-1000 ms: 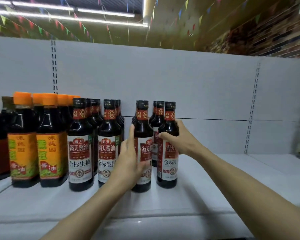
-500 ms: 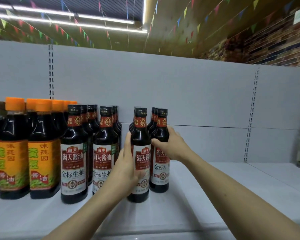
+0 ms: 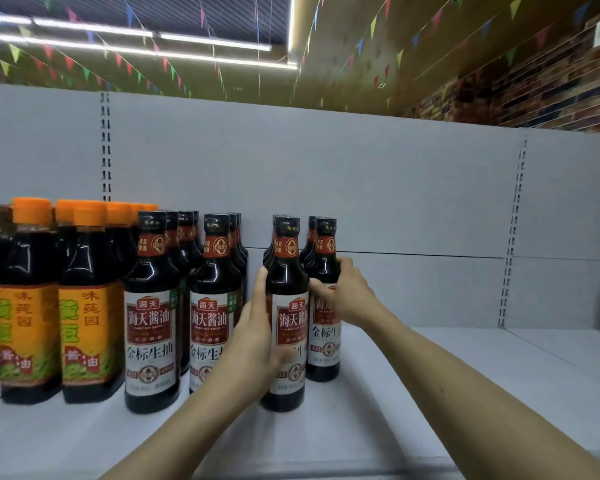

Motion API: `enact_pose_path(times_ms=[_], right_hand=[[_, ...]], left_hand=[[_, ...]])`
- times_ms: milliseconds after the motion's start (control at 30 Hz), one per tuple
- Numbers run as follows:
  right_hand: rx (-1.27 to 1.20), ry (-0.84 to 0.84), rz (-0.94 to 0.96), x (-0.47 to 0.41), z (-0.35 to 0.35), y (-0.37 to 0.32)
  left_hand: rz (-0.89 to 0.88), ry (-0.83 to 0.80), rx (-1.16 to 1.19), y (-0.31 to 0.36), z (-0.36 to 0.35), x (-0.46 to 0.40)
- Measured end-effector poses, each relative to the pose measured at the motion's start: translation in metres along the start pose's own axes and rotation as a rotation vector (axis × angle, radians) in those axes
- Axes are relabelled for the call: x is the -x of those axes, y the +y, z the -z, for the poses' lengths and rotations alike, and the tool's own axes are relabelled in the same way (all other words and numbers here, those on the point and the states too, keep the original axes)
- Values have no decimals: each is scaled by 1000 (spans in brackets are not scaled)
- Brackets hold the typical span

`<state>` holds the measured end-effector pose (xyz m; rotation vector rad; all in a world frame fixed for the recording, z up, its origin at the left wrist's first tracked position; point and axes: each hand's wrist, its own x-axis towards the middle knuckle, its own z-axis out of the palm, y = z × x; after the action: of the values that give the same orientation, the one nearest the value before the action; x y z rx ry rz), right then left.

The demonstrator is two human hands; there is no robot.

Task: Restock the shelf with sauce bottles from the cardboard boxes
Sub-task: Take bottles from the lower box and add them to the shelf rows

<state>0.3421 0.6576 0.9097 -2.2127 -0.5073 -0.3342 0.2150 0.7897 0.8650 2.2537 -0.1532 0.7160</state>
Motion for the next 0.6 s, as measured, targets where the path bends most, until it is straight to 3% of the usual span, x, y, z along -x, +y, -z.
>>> enact_pose_path(times_ms=[600], right_hand=[[-4, 57, -27, 14, -10, -3]], left_hand=[[34, -44, -2, -2, 3, -3]])
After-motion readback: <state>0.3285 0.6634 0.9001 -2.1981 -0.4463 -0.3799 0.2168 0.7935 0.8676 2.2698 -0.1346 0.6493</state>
